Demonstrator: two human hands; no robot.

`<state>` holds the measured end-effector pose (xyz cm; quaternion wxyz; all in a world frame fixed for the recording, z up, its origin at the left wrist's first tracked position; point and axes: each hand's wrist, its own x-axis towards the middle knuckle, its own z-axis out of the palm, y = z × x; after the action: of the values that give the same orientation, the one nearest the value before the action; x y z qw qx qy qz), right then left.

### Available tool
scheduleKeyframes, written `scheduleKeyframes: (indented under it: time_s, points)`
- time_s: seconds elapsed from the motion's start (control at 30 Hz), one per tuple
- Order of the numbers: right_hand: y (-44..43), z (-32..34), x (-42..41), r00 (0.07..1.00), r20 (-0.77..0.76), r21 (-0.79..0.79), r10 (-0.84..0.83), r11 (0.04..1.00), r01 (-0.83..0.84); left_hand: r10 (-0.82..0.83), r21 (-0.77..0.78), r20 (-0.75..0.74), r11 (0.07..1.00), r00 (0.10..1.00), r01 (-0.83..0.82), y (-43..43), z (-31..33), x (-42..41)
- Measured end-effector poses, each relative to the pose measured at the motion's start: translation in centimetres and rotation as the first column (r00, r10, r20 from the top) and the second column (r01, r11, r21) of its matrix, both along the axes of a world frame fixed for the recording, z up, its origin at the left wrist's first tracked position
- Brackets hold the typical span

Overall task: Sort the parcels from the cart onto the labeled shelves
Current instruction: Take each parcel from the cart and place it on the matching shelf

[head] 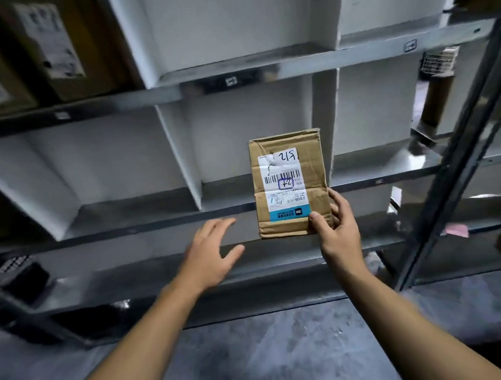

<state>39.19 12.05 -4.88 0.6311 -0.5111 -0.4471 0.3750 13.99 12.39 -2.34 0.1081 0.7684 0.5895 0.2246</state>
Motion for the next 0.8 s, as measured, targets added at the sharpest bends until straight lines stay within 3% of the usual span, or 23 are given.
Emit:
scheduleKeyframes:
  time_s: [0.13, 0.27, 0.8]
  points:
    - [0.8, 0.2, -6.4, 0.994, 0.002, -0.012, 0.107, 0.994, -0.107, 0.147, -0.053, -0.284, 0.984, 0.948, -0.168, -1.8, 0.9, -8.1]
    - [1.5, 0.2, -12.2, 0.972, -0.002, -0.009, 0.236, 0.972, -0.236, 0.264, -0.029, -0.423, 0.952, 0.867, -0.304, -3.8, 2.2, -13.8]
    - [8.7, 0.4, -34.5, 0.793, -0.004, 0.047, 0.609, 0.792, -0.608, 0.615, 0.021, -0.402, 0.747, 0.678, -0.665, -5.4, 3.1, -31.7]
